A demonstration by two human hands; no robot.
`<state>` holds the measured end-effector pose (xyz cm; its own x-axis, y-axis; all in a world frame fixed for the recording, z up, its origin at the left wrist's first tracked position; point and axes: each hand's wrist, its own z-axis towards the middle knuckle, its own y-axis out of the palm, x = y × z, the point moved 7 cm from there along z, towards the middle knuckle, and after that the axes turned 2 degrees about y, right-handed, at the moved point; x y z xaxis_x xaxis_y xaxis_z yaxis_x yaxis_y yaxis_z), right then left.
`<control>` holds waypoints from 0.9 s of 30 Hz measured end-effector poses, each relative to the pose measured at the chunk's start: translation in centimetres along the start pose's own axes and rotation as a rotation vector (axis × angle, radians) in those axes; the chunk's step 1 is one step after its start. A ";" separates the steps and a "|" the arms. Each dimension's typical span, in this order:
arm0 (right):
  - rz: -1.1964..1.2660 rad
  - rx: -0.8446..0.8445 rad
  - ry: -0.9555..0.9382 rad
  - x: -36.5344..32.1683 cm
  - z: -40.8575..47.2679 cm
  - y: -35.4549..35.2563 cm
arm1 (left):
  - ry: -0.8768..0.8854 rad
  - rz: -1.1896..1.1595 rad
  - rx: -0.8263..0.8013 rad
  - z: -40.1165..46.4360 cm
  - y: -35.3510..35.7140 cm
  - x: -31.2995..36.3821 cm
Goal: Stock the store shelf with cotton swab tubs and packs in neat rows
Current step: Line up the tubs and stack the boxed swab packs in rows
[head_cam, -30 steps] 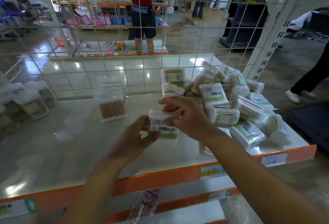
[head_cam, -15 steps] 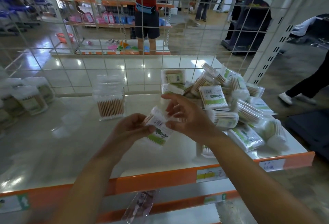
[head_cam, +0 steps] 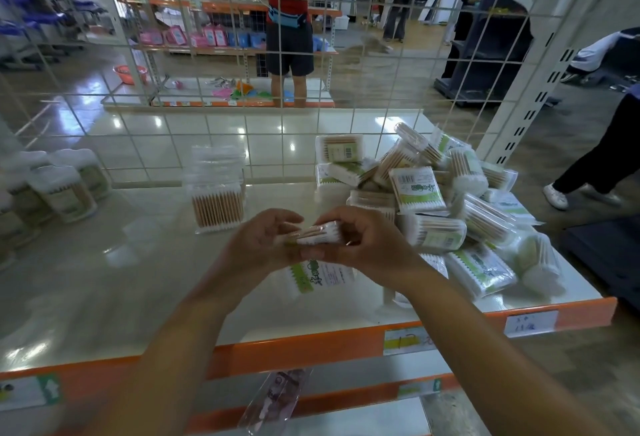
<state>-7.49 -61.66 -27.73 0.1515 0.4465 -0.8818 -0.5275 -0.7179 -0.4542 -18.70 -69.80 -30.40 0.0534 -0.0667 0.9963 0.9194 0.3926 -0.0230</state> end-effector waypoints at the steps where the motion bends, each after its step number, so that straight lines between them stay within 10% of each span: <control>1: 0.036 0.041 0.022 0.4 0.0 -0.2 | -0.006 -0.036 0.028 -0.1 -0.1 0.0; 11: 1.145 0.215 0.123 3.4 -1.2 2.7 | -0.015 -0.198 0.088 -0.5 -0.5 -0.8; 27: 0.837 0.121 0.260 4.6 -1.3 1.7 | -0.019 -0.253 0.156 -1.3 -1.9 -0.6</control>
<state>-6.66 -61.54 -32.72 -0.1461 -0.3462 -0.9267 -0.6332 -0.6870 0.3564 -19.95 -71.73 -31.02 -0.1786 -0.1640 0.9701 0.8314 0.5022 0.2380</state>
